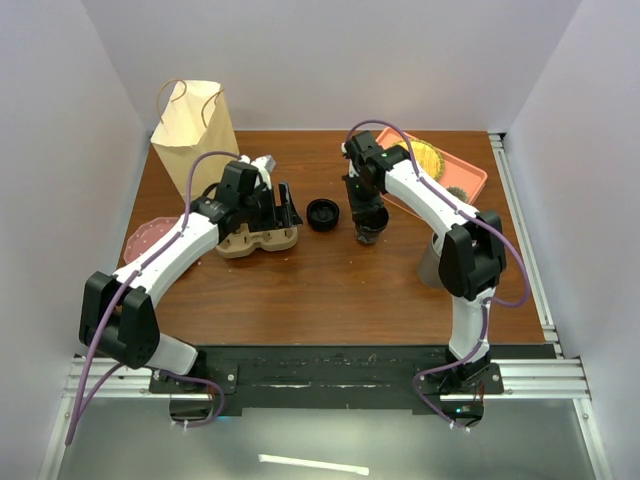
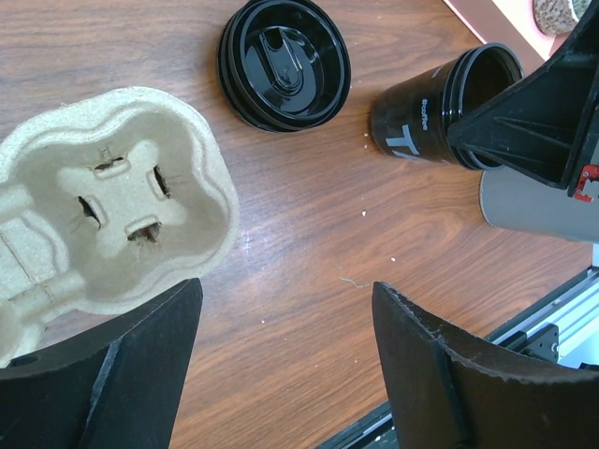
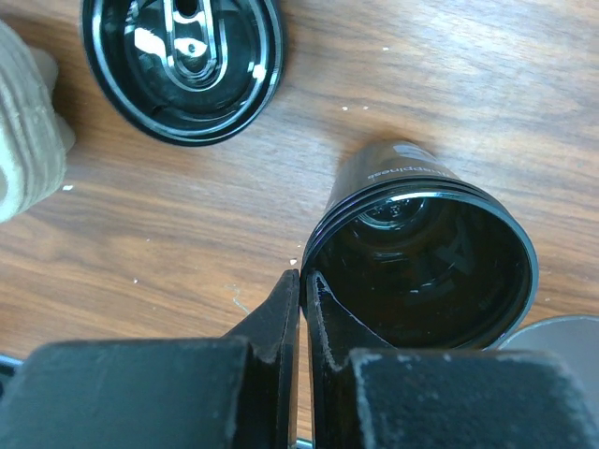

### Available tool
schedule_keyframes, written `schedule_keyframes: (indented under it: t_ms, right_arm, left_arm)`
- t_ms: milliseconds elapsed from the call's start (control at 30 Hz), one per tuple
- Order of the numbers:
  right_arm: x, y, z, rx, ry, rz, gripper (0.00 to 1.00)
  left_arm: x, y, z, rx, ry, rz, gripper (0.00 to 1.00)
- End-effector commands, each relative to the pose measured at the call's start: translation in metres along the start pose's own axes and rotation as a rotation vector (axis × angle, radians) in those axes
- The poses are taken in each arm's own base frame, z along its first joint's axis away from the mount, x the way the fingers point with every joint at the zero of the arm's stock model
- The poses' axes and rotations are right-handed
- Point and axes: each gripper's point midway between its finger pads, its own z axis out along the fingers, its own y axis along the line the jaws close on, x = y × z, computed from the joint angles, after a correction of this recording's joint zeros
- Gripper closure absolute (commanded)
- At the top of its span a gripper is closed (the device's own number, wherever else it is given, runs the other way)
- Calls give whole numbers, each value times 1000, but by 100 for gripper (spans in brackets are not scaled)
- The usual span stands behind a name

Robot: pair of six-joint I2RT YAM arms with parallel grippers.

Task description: Pack the takeout coffee

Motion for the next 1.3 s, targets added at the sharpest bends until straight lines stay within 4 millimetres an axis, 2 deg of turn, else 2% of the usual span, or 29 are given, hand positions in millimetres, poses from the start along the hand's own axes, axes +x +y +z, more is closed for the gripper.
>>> schedule_keyframes:
  t_ms: [0,167,300,600,767,967,1033,1200,1267]
  right_arm:
    - [-13,-5,-22,40,-68,38,100]
    - [-13,-15,-29,103,-70,55,100]
    - [-9,-11,-26,86,-67,65,100]
    - [-25,-8,-40,94,-105,99,100]
    - [-11,-15,-27,140,-49,101,100]
    - [-21,-29,-41,259,-73,79,100]
    - [-19,-26,-39,261,-69,64,100]
    - [-4,-5,-19,155,-12,42,100]
    - [-8,-2,-19,135,-32,43,100]
  left_arm:
    - [-8,-9,1,42,-24,-1,22]
    - [-7,-8,3,42,-17,-4,22]
    - [-7,-9,3,44,-19,-2,22]
    - [-5,-6,4,35,-12,0,22]
    - [-6,-6,5,35,-12,0,22]
    - [-5,-5,4,30,-10,5,22]
    - [-5,-5,4,29,-11,2,22]
    - [-6,-6,4,32,-13,1,22]
    - [-7,-6,3,32,-16,5,22]
